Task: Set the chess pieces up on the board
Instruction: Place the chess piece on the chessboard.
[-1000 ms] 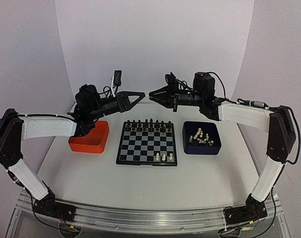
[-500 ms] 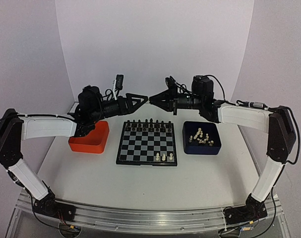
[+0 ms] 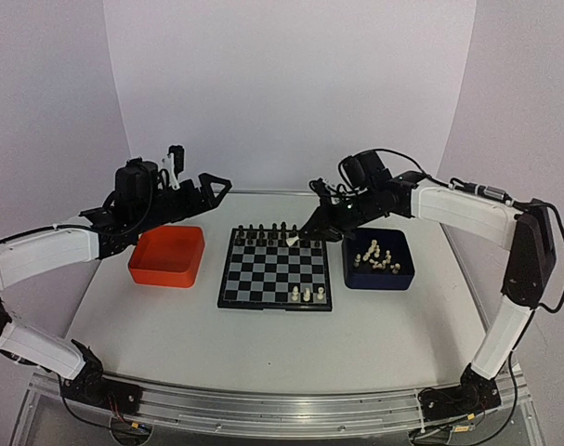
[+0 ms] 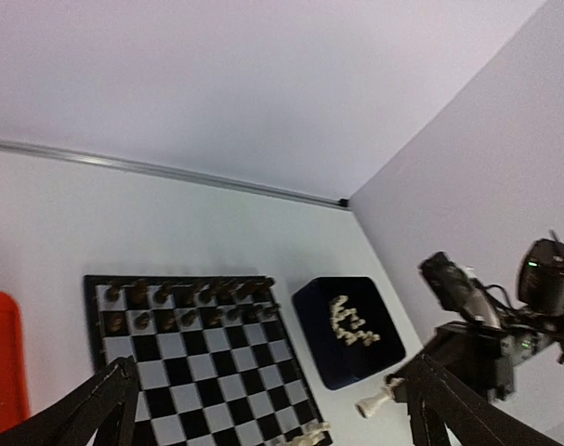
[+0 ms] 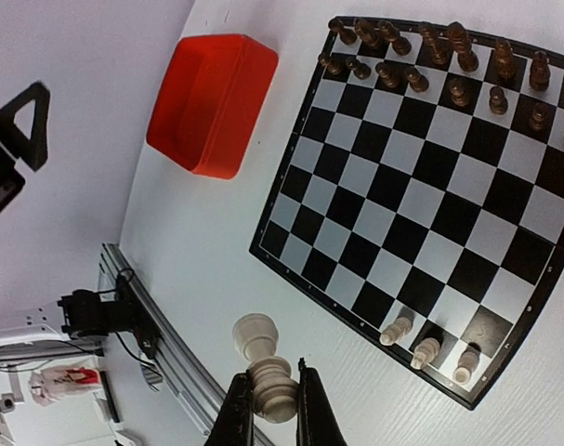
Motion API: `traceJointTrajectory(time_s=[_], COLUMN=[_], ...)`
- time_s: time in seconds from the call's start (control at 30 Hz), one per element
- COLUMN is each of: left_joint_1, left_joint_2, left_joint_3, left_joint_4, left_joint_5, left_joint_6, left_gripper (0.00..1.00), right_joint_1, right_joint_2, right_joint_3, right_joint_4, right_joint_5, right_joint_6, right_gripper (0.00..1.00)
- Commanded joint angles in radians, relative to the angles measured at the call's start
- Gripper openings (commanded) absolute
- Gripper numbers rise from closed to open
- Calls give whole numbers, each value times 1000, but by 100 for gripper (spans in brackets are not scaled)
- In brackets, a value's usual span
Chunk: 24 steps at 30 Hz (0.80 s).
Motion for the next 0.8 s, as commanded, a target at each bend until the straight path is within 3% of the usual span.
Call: traceJointTrajectory(time_s=[0.0, 0.23, 0.77], left_joint_1=[61, 79, 82], left_joint_2=[3, 25, 14], left_joint_3=[34, 63, 46], left_joint_4=[-249, -342, -368], left_joint_5=[-135, -186, -201], left_joint_6=[-15, -29, -33], left_gripper=[100, 100, 100], right_joint_1=[110, 261, 341], right_joint_2=[64, 224, 370], right_joint_3=[163, 317, 383], right_joint_4=[-281, -396, -398], right_joint_5=[231, 521, 635], right_joint_6=[-274, -450, -554], right_gripper=[0, 0, 0])
